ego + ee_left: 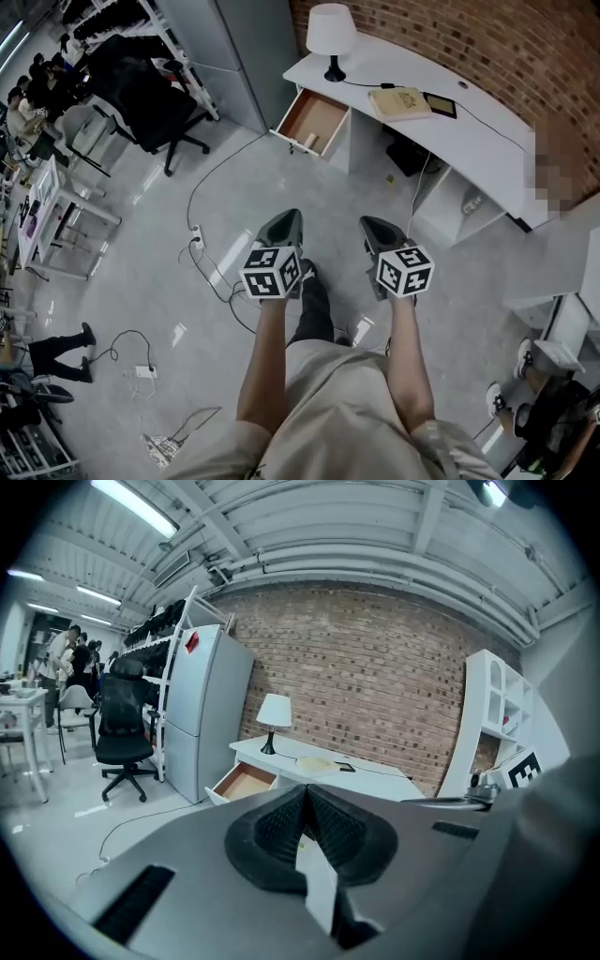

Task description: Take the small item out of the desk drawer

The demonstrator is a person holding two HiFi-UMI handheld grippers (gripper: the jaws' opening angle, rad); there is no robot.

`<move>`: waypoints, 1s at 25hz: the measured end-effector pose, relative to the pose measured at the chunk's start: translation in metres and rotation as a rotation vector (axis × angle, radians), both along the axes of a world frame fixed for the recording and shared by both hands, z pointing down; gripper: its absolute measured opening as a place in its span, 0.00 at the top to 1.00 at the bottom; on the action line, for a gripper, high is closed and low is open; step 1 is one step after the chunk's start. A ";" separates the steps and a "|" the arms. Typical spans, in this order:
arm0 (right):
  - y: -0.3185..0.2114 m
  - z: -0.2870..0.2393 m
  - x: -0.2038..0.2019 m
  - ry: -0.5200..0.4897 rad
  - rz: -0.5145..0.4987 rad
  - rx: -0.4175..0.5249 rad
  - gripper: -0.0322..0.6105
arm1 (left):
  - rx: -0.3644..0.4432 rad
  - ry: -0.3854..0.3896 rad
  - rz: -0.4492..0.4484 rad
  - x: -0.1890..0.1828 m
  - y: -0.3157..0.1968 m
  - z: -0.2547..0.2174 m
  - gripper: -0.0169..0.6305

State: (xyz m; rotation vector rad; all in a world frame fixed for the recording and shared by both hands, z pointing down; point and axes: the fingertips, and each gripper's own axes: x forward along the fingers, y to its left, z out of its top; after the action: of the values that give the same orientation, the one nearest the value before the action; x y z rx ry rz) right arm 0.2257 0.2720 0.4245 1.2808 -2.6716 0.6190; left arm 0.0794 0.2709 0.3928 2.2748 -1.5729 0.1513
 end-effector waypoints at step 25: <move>-0.282 0.055 -0.083 0.021 0.010 -0.224 0.91 | -0.228 0.069 0.112 -0.051 -0.303 0.071 0.95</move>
State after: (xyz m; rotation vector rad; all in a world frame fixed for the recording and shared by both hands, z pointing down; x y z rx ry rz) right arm 0.1430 -0.0104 0.4791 1.2328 -2.4949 0.8718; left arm 0.0282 -0.0320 0.4643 2.1652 -1.3224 0.2650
